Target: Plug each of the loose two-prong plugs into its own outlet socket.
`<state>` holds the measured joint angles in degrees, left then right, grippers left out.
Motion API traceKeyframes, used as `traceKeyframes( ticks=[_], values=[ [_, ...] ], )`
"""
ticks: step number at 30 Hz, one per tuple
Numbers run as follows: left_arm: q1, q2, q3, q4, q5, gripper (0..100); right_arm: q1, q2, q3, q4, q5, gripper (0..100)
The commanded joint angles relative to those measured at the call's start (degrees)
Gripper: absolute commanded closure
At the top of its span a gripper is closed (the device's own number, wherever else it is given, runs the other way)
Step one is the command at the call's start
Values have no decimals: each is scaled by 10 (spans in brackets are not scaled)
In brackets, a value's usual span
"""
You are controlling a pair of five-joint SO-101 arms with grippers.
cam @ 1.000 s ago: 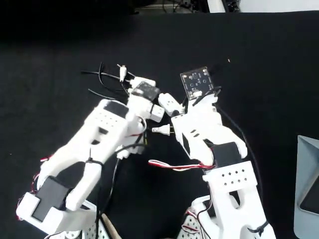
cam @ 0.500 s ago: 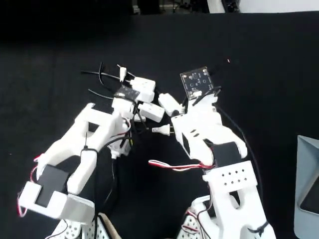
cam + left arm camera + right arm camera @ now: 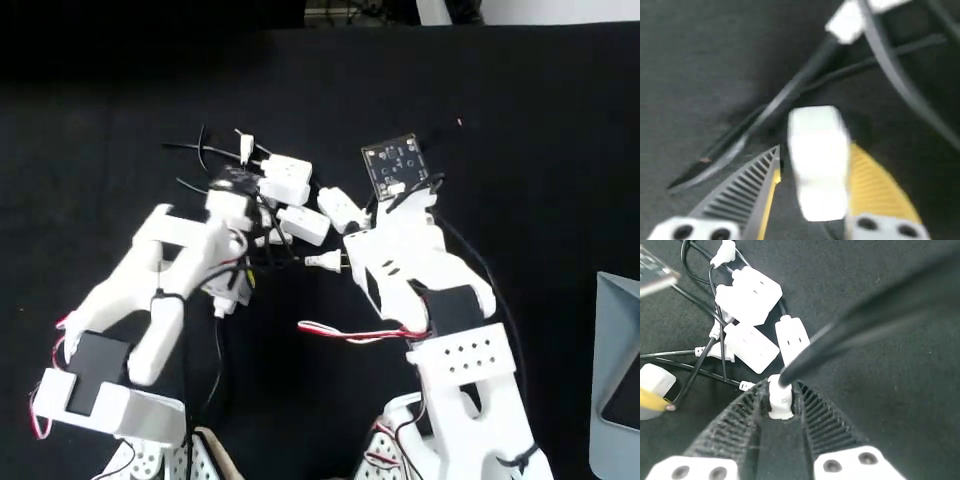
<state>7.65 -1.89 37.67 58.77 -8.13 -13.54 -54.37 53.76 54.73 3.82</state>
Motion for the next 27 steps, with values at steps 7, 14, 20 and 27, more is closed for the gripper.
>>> traceKeyframes(
  ticks=[7, 14, 20, 27],
  values=[
    [-116, -5, -72, -3, -48, 682, 6, -6, -6, -7, 1, 987],
    [-158, -5, -95, 19, -84, 680, 6, -6, -6, -7, 1, 987],
    [-126, -5, -167, 142, -83, 683, 6, -6, -6, -8, 1, 987],
    [-110, -4, -163, 149, -48, 683, 6, -6, -6, -7, 1, 987]
  ],
)
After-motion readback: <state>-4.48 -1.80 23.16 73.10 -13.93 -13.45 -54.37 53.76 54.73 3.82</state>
